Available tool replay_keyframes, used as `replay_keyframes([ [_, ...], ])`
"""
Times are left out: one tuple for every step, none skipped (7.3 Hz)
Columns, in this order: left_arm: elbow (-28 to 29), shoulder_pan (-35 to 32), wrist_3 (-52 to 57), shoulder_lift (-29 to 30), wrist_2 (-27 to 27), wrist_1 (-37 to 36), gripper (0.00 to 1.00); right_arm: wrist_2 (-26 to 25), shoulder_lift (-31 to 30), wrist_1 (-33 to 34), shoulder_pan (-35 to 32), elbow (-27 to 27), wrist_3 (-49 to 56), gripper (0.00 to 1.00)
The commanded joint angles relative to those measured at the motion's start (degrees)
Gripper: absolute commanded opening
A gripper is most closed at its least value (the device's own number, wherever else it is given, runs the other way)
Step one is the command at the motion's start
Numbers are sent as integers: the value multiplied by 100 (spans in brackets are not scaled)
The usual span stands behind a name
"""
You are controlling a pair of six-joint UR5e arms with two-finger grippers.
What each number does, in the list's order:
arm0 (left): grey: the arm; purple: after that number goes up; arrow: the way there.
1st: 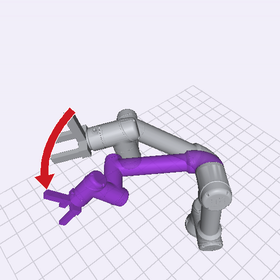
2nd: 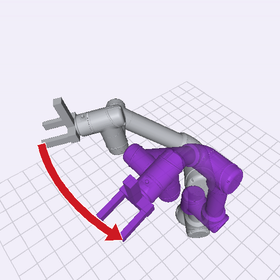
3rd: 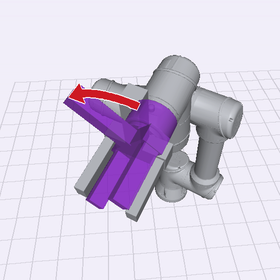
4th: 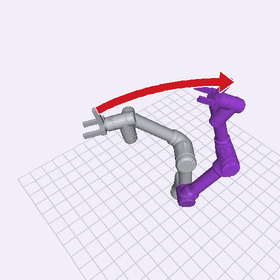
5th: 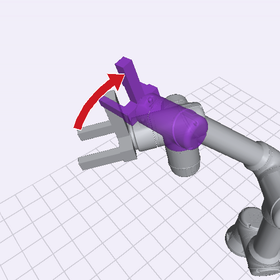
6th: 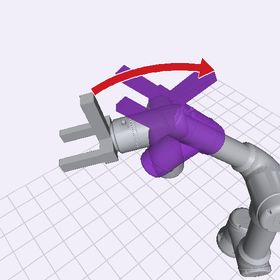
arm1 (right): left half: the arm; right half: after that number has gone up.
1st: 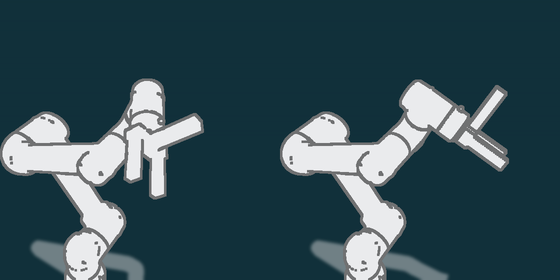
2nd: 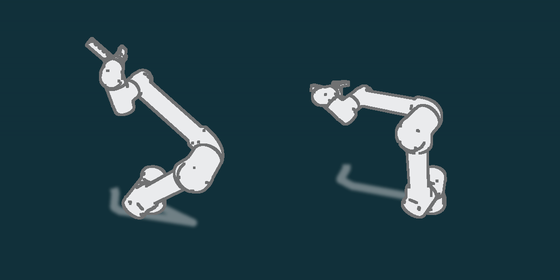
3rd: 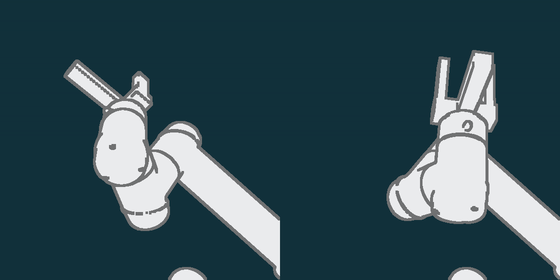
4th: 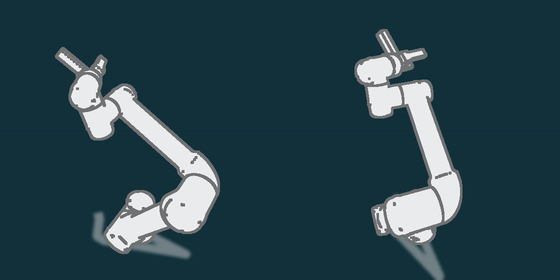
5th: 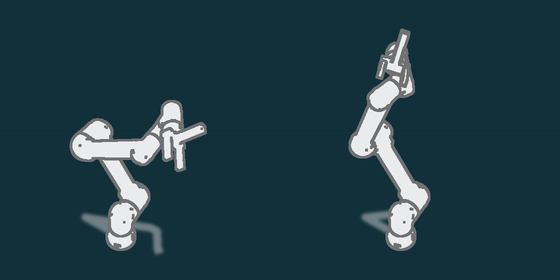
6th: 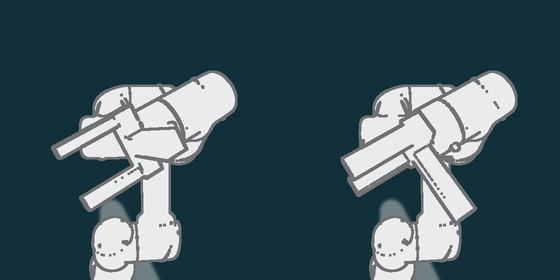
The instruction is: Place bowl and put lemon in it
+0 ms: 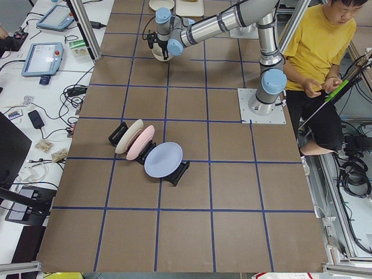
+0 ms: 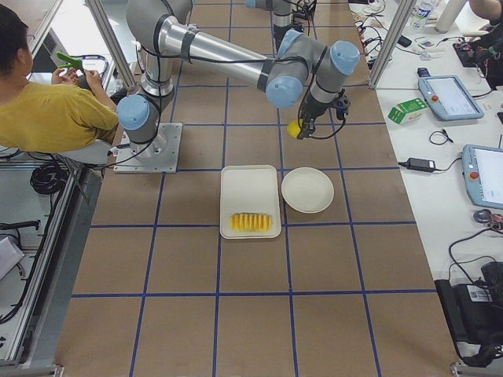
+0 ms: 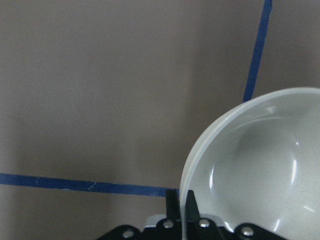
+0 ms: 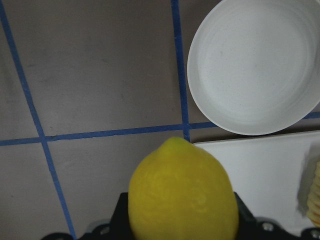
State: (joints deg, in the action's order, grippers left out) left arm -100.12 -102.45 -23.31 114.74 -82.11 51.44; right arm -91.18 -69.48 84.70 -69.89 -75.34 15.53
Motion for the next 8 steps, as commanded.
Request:
replay_keyframes([
  [-200, -38, -33, 22, -42, -55, 66, 30, -267, -120, -444, 1, -85, 0],
  [-105, 49, 80, -99, -25, -90, 100, 56, -363, -120, -612, 2, -146, 0],
  [61, 163, 412, -309, -25, 84, 100, 335, -408, -138, -831, 2, -390, 0],
  [385, 347, 746, -633, -25, 999, 100, 408, -495, -190, -1111, 2, -671, 0],
  [945, 566, 1358, -959, -60, 2157, 100, 452, -505, -173, -1480, 10, -1005, 0],
  [1455, 743, 1721, -1258, -251, 3265, 100, 713, -496, -112, -1884, 36, -1339, 0],
  [1660, 779, 1925, -1600, -697, 3841, 100, 777, -435, 54, -2262, 63, -1560, 0],
  [1584, 779, 1979, -1978, -962, 3995, 100, 777, -304, 169, -2605, 54, -1666, 0],
])
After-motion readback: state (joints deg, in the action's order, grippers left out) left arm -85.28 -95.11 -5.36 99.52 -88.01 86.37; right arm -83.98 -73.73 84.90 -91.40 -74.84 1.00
